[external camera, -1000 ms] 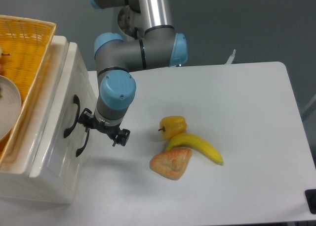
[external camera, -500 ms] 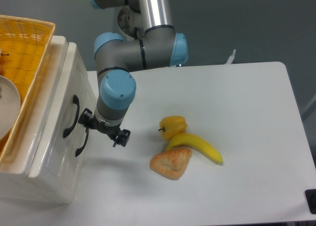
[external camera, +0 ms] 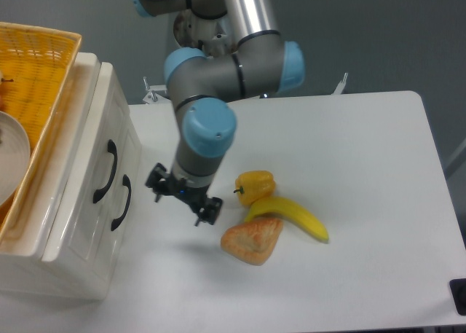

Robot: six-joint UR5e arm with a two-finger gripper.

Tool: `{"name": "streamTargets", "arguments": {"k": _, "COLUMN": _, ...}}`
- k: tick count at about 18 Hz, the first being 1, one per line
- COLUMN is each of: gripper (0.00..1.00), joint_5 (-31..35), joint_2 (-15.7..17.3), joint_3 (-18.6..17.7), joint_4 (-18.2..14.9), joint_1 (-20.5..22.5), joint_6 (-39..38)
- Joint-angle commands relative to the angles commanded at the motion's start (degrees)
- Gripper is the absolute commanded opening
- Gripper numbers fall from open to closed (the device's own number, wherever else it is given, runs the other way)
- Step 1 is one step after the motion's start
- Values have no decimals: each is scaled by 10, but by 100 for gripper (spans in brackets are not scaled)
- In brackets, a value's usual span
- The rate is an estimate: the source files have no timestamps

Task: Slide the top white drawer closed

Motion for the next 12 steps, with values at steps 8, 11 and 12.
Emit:
{"name": "streamTargets", "arguments": {"k": 8, "gripper": 100, "joint_5": 83, "joint_2": -20, "joint_3": -3, "joint_4": 5, "joint_1": 23, "joint_6": 184}}
{"name": "streamTargets", "arguments": {"k": 11, "gripper": 100, "joint_5": 83, "joint_2": -26, "joint_3": -1, "joint_4": 10, "joint_1": 42, "joint_6": 199}}
{"name": "streamTargets", "arguments": {"k": 12, "gripper": 100, "joint_5": 83, "joint_2": -32, "joint_3": -2, "joint_4": 11, "joint_1": 50, "joint_6": 212}}
